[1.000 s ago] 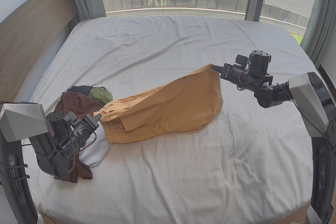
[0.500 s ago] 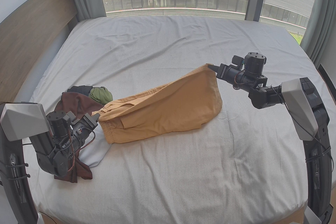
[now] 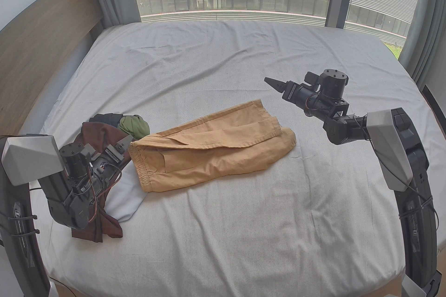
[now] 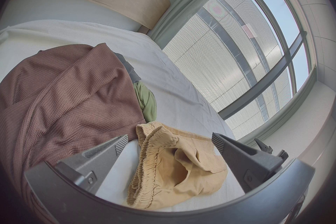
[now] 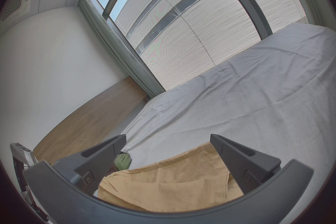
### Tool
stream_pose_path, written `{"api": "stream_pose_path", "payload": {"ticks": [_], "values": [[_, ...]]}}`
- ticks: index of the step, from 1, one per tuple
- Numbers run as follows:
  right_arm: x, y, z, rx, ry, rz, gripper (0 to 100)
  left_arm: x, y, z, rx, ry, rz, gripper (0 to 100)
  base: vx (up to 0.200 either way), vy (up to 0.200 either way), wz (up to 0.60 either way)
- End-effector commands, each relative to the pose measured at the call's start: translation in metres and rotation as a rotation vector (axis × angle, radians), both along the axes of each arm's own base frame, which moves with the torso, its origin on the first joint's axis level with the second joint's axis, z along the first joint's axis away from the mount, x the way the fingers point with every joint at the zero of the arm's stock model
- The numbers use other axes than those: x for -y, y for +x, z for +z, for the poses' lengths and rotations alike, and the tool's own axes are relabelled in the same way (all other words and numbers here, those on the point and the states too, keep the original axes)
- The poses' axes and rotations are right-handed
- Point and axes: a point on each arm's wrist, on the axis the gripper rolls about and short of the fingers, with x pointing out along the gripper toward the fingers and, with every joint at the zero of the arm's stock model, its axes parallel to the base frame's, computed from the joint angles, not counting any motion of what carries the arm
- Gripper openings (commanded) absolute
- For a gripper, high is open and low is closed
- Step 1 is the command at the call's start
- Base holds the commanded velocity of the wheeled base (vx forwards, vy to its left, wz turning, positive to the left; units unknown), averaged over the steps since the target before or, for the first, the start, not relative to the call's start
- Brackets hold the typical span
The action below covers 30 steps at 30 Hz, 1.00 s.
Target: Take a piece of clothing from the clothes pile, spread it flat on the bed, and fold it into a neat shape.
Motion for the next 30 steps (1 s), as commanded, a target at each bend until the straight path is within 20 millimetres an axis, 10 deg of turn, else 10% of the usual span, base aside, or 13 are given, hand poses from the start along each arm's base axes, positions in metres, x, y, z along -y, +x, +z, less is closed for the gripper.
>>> {"api": "stream_pose_path", "payload": {"ticks": [1, 10, 30], "values": [[0.002, -0.014, 0.02, -0.004, -0.001, -0.001, 100, -0.002, 0.005, 0.002, 0.018, -0.009, 0.011, 100, 0.0, 0.0, 0.0], [-0.004, -0.05, -0.013, -0.171, -0.05, 0.029, 100, -0.008, 0.009, 0.008, 0.047, -0.008, 0.054, 100, 0.0, 0.0, 0.0], [-0.032, -0.054, -0.092, -0.358, -0.11, 0.075, 100, 0.019, -0.011, 0.031, 0.07, -0.009, -0.03, 100, 0.0, 0.0, 0.0]]}}
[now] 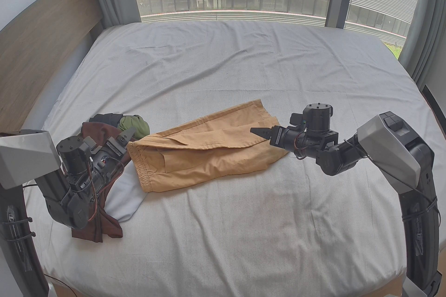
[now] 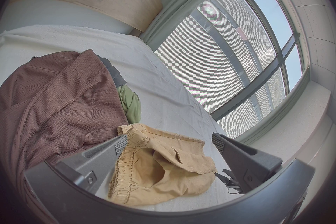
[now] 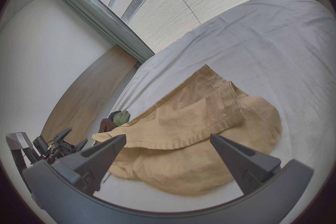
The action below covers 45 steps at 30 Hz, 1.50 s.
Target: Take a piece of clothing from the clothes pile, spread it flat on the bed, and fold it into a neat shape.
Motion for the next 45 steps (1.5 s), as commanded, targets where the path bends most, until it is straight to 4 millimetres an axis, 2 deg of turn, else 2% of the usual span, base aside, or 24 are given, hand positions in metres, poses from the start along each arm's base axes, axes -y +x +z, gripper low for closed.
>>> {"api": "stream_pose_path", "payload": {"ticks": [1, 6, 9, 18, 24, 28, 29, 31, 38, 42, 45], "values": [[-0.002, 0.003, -0.02, -0.032, -0.011, 0.001, 100, 0.004, -0.004, 0.007, 0.015, -0.001, -0.013, 100, 0.0, 0.0, 0.0], [-0.002, 0.004, -0.026, -0.04, -0.014, 0.001, 100, 0.004, -0.004, 0.007, 0.013, -0.001, -0.013, 100, 0.0, 0.0, 0.0], [-0.005, 0.012, -0.033, -0.031, -0.011, 0.0, 100, 0.004, -0.004, 0.007, 0.015, 0.0, -0.013, 100, 0.0, 0.0, 0.0], [-0.015, 0.04, -0.037, 0.031, -0.005, -0.044, 100, 0.004, -0.004, 0.006, 0.014, 0.0, -0.013, 100, 0.0, 0.0, 0.0], [-0.031, 0.049, -0.019, 0.12, 0.04, -0.028, 100, 0.004, -0.003, 0.005, 0.009, 0.001, -0.01, 100, 0.0, 0.0, 0.0], [-0.033, 0.049, -0.038, 0.05, 0.059, -0.036, 100, 0.003, -0.003, 0.004, 0.009, 0.001, -0.007, 100, 0.0, 0.0, 0.0], [-0.033, 0.049, -0.047, 0.02, 0.066, -0.042, 100, 0.003, -0.003, 0.004, 0.009, 0.001, -0.007, 100, 0.0, 0.0, 0.0], [-0.031, 0.047, -0.075, -0.067, 0.042, -0.054, 100, 0.002, -0.003, 0.004, 0.009, -0.001, -0.005, 100, 0.0, 0.0, 0.0], [-0.028, 0.042, -0.127, -0.165, -0.021, -0.118, 100, 0.003, -0.003, 0.004, 0.006, 0.0, -0.008, 100, 0.0, 0.0, 0.0], [-0.029, 0.042, -0.121, -0.165, -0.016, -0.121, 100, 0.004, -0.004, 0.004, 0.006, 0.0, -0.011, 100, 0.0, 0.0, 0.0], [-0.029, 0.045, -0.097, -0.147, -0.014, -0.158, 100, 0.004, -0.005, 0.003, 0.001, 0.0, -0.013, 100, 0.0, 0.0, 0.0]]}}
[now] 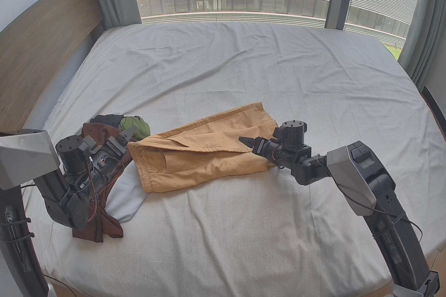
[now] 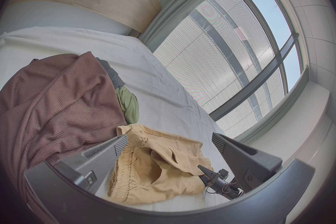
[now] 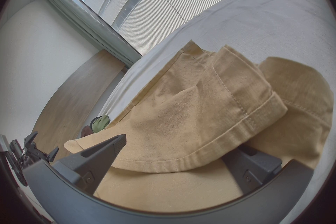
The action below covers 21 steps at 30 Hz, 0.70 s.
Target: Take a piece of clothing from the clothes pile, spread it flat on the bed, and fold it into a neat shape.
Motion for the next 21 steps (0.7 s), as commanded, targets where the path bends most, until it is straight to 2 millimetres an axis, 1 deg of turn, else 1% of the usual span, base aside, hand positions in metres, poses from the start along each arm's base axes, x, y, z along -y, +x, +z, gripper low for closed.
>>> {"api": "stream_pose_path", "payload": {"ticks": [1, 3, 4, 5, 7, 8, 9, 10, 11, 14, 15, 16, 18, 19, 20, 21], "values": [[0.001, -0.001, 0.007, -0.035, -0.01, -0.039, 100, 0.001, -0.001, -0.001, -0.004, 0.0, -0.004, 100, 0.0, 0.0, 0.0], [0.0, 0.0, 0.021, -0.016, 0.0, -0.043, 100, 0.001, -0.001, -0.001, -0.006, 0.0, -0.004, 100, 0.0, 0.0, 0.0], [-0.003, -0.001, 0.037, 0.01, 0.009, -0.04, 100, 0.001, -0.001, -0.001, -0.006, 0.0, -0.004, 100, 0.0, 0.0, 0.0], [-0.006, -0.002, 0.048, 0.028, 0.015, -0.037, 100, 0.001, -0.001, -0.001, -0.006, 0.0, -0.004, 100, 0.0, 0.0, 0.0], [-0.009, -0.004, 0.076, 0.057, 0.024, -0.041, 100, 0.001, -0.001, -0.001, -0.005, -0.002, -0.004, 100, 0.0, 0.0, 0.0], [-0.009, -0.005, 0.082, 0.061, 0.023, -0.04, 100, 0.001, -0.001, -0.001, -0.005, -0.002, -0.004, 100, 0.0, 0.0, 0.0], [-0.01, -0.008, 0.098, 0.07, 0.022, -0.041, 100, 0.001, -0.001, -0.001, -0.005, -0.002, -0.004, 100, 0.0, 0.0, 0.0], [-0.01, -0.008, 0.098, 0.07, 0.022, -0.041, 100, 0.001, -0.001, -0.001, -0.005, -0.002, -0.004, 100, 0.0, 0.0, 0.0], [-0.013, -0.014, 0.123, 0.08, 0.017, -0.03, 100, 0.001, -0.001, -0.001, -0.005, -0.002, -0.004, 100, 0.0, 0.0, 0.0], [-0.01, -0.019, 0.143, 0.093, -0.032, -0.033, 100, 0.001, -0.001, 0.0, -0.003, -0.002, -0.004, 100, 0.0, 0.0, 0.0], [-0.008, -0.019, 0.147, 0.103, -0.048, -0.04, 100, 0.001, -0.001, 0.0, -0.003, -0.002, -0.005, 100, 0.0, 0.0, 0.0], [-0.008, -0.019, 0.147, 0.103, -0.048, -0.04, 100, 0.001, -0.001, 0.0, -0.003, -0.002, -0.005, 100, 0.0, 0.0, 0.0], [-0.001, -0.019, 0.159, 0.135, -0.078, -0.057, 100, 0.001, -0.001, 0.0, -0.003, -0.002, -0.004, 100, 0.0, 0.0, 0.0], [0.0, -0.019, 0.159, 0.136, -0.078, -0.059, 100, 0.001, -0.001, 0.0, -0.003, -0.002, -0.004, 100, 0.0, 0.0, 0.0], [0.008, -0.019, 0.17, 0.153, -0.077, -0.084, 100, 0.001, -0.001, 0.0, -0.003, 0.0, -0.005, 100, 0.0, 0.0, 0.0], [0.012, -0.019, 0.177, 0.162, -0.078, -0.098, 100, 0.001, -0.001, -0.001, -0.006, -0.002, -0.005, 100, 0.0, 0.0, 0.0]]}}
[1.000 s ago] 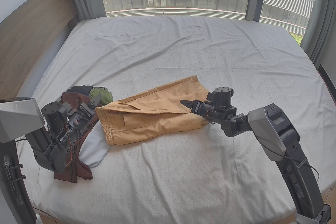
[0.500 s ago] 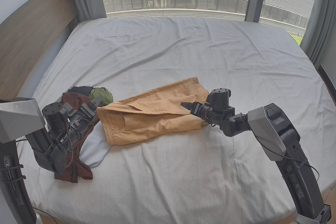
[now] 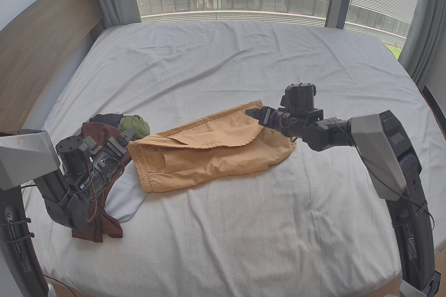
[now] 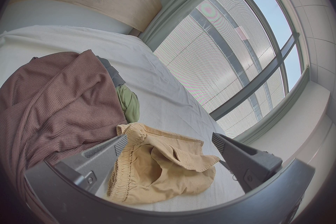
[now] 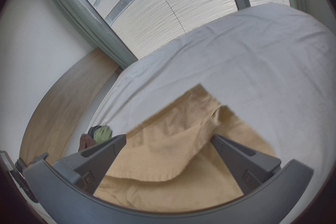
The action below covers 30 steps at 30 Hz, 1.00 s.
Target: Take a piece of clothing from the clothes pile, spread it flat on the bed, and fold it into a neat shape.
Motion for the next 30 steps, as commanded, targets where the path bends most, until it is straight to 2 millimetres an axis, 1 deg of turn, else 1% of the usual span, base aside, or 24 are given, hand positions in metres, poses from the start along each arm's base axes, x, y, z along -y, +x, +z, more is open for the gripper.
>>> {"api": "stream_pose_path", "payload": {"ticks": [1, 2, 3, 4, 7, 9, 11, 13, 14, 15, 16, 18, 19, 20, 23, 25, 26, 27, 29, 30], "values": [[0.016, -0.006, 0.055, 0.101, 0.025, -0.043, 100, 0.001, 0.0, 0.0, -0.002, 0.0, -0.002, 100, 0.0, 0.0, 0.0], [0.02, -0.007, 0.065, 0.119, 0.031, -0.052, 100, 0.002, 0.0, 0.0, -0.002, 0.0, -0.005, 100, 0.0, 0.0, 0.0], [0.021, -0.008, 0.068, 0.125, 0.033, -0.053, 100, 0.002, 0.0, 0.0, -0.002, 0.0, -0.005, 100, 0.0, 0.0, 0.0], [0.029, -0.012, 0.091, 0.177, 0.046, -0.066, 100, 0.003, -0.001, 0.0, -0.001, 0.001, -0.008, 100, 0.0, 0.0, 0.0], [0.044, -0.015, 0.12, 0.283, 0.068, -0.089, 100, 0.003, -0.001, -0.001, -0.003, 0.001, -0.008, 100, 0.0, 0.0, 0.0], [0.051, -0.017, 0.135, 0.351, 0.088, -0.101, 100, 0.003, -0.001, -0.001, -0.003, 0.001, -0.008, 100, 0.0, 0.0, 0.0], [0.059, -0.024, 0.125, 0.318, 0.075, -0.107, 100, 0.004, -0.002, -0.001, -0.008, 0.0, -0.011, 100, 0.0, 0.0, 0.0], [0.062, -0.035, 0.109, 0.242, 0.051, -0.102, 100, 0.006, -0.002, -0.002, -0.011, 0.002, -0.019, 100, 0.0, 0.0, 0.0], [0.062, -0.035, 0.109, 0.242, 0.051, -0.102, 100, 0.006, -0.002, -0.002, -0.011, 0.002, -0.019, 100, 0.0, 0.0, 0.0], [0.064, -0.044, 0.091, 0.17, 0.03, -0.094, 100, 0.007, -0.003, -0.003, -0.012, 0.002, -0.021, 100, 0.0, 0.0, 0.0], [0.064, -0.05, 0.079, 0.122, 0.018, -0.083, 100, 0.007, -0.003, -0.002, -0.012, 0.002, -0.022, 100, 0.0, 0.0, 0.0], [0.062, -0.057, 0.063, 0.069, 0.006, -0.064, 100, 0.009, -0.004, -0.003, -0.014, 0.002, -0.027, 100, 0.0, 0.0, 0.0], [0.062, -0.057, 0.063, 0.069, 0.006, -0.064, 100, 0.009, -0.004, -0.003, -0.014, 0.002, -0.027, 100, 0.0, 0.0, 0.0], [0.06, -0.062, 0.049, 0.048, 0.003, -0.049, 100, 0.009, -0.005, -0.003, -0.018, 0.003, -0.028, 100, 0.0, 0.0, 0.0], [0.05, -0.068, 0.034, 0.036, 0.013, -0.029, 100, 0.01, -0.007, -0.006, -0.029, 0.009, -0.032, 100, 0.0, 0.0, 0.0], [0.045, -0.07, 0.02, -0.002, 0.021, -0.023, 100, 0.013, -0.008, -0.007, -0.037, 0.011, -0.041, 100, 0.0, 0.0, 0.0], [0.045, -0.07, 0.02, -0.002, 0.021, -0.023, 100, 0.013, -0.008, -0.007, -0.037, 0.011, -0.041, 100, 0.0, 0.0, 0.0], [0.039, -0.072, 0.007, -0.035, 0.03, -0.017, 100, 0.014, -0.01, -0.008, -0.044, 0.015, -0.046, 100, 0.0, 0.0, 0.0], [0.036, -0.072, 0.003, -0.043, 0.033, -0.013, 100, 0.014, -0.011, -0.009, -0.048, 0.017, -0.048, 100, 0.0, 0.0, 0.0], [0.032, -0.071, -0.005, -0.059, 0.037, -0.01, 100, 0.016, -0.012, -0.01, -0.052, 0.018, -0.055, 100, 0.0, 0.0, 0.0]]}}
